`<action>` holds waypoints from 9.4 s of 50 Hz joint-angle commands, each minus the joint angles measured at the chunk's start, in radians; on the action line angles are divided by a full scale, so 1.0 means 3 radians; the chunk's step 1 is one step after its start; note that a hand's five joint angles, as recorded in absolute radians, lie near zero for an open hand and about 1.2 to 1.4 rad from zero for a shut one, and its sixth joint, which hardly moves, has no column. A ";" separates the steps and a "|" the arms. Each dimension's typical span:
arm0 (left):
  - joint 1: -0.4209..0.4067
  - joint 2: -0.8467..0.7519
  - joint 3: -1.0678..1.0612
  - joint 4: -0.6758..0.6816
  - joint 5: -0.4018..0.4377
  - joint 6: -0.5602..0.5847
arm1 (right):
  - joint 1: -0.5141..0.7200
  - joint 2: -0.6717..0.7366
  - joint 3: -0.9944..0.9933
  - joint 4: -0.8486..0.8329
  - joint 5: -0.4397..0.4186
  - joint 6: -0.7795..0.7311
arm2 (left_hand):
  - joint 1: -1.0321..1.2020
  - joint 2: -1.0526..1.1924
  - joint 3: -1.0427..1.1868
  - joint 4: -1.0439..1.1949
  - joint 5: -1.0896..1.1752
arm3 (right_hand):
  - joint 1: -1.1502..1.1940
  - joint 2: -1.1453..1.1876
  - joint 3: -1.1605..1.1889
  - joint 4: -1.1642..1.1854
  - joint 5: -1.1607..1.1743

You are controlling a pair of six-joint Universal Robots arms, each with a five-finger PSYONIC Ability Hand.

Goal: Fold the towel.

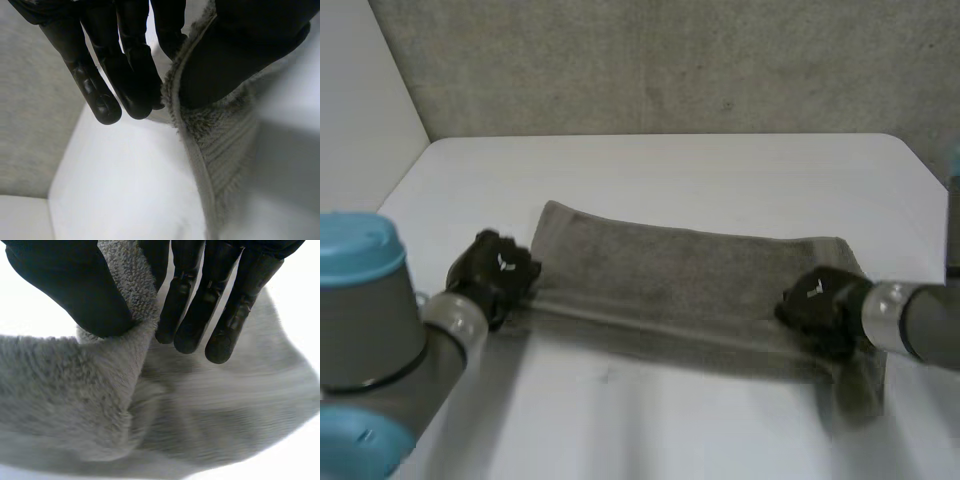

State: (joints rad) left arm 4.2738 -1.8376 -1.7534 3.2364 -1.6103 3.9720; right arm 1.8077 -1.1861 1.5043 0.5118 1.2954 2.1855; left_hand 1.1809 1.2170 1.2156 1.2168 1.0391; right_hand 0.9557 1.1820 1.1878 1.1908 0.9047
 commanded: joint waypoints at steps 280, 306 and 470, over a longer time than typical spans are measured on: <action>0.0189 -0.0610 0.0922 0.0594 0.0397 0.0158 | -0.0646 -0.0268 -0.0164 -0.1297 0.0045 0.1249 | -0.3097 -0.3218 -0.3213 -0.3217 -0.3206 | -0.2604 -0.3358 -0.3377 -0.3388 -0.3016; 0.0296 0.0296 -0.0225 0.0773 0.0428 -0.1929 | -0.1285 -0.0316 0.1536 -0.2355 -0.0575 0.1101 | -0.3185 -0.3306 -0.3301 -0.3305 -0.3294 | -0.1142 -0.1896 -0.1915 -0.1926 -0.1554; -0.1095 -0.0414 0.0869 0.0262 -0.0170 -0.2829 | 0.0709 -0.0669 0.0406 -0.1420 0.0519 0.2931 | -0.3058 -0.3179 -0.3174 -0.3178 -0.3167 | -0.2604 -0.3358 -0.3377 -0.3388 -0.3016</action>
State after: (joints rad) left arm 4.0138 -1.8349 -1.6001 3.3977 -1.6605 3.2055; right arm 2.0986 -1.3834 1.6154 0.0696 1.4608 3.0135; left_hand 0.2198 0.2234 0.2232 0.2220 0.0495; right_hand 0.2074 0.2328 0.2136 0.2320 0.0585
